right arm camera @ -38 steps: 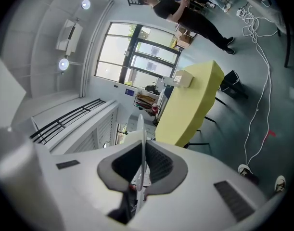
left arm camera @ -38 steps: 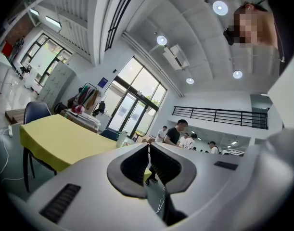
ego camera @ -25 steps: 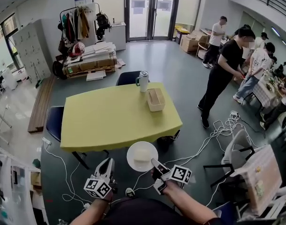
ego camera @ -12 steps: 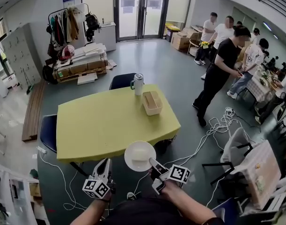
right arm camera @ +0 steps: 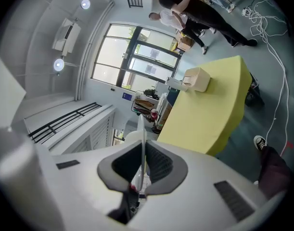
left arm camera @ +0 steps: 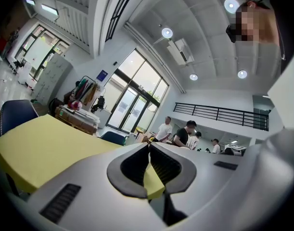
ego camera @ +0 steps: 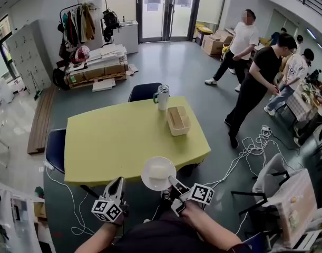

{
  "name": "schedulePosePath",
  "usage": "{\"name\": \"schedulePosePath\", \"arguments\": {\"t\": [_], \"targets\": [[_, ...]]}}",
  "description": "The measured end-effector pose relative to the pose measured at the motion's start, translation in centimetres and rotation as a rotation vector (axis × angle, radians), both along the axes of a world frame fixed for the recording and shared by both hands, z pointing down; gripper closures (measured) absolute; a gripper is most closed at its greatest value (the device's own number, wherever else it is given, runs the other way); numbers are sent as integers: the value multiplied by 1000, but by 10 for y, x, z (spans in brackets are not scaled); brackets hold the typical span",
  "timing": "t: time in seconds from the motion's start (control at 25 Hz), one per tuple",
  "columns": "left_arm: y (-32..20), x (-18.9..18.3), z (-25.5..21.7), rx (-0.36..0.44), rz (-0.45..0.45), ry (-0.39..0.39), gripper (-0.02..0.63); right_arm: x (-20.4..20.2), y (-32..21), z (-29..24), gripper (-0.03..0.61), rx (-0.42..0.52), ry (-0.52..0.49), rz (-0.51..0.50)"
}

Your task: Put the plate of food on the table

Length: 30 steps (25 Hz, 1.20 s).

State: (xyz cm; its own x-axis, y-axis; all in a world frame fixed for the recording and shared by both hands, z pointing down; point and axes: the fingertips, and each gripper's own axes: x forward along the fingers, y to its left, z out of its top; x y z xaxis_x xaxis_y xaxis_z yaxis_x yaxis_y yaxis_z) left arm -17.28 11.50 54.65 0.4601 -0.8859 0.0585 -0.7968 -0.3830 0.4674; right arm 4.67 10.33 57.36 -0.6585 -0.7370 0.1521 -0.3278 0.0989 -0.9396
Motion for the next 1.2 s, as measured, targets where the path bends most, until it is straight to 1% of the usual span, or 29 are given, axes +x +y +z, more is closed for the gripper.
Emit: {"name": "schedulePosePath", "arguments": {"t": [0.2,0.36,0.56,0.76,0.88,1.08,1.2], "targets": [[-50,2,-3,7,-33,-8,594,4,-60,4,554,10,2,-31],[-86,6,-5,0,-64,-11,594,5,-101,5,554,-20,-19,-53],[-125,14,-6,-15,-115,-20,594,11,-150,5,554,-33,-36,-95],[-157,26,-5,-20,-161,-38,594,22,-196,10,554,-27,-42,-138],[-177,29,-6,-23,-184,-58,594,25,-220,9,554,-39,-58,-159],[-199,28,-13,-8,-247,-85,597,28,-257,14,554,-35,-52,-213],[-206,21,-9,-28,-278,-88,597,20,-277,13,554,-27,-52,-239]]}}
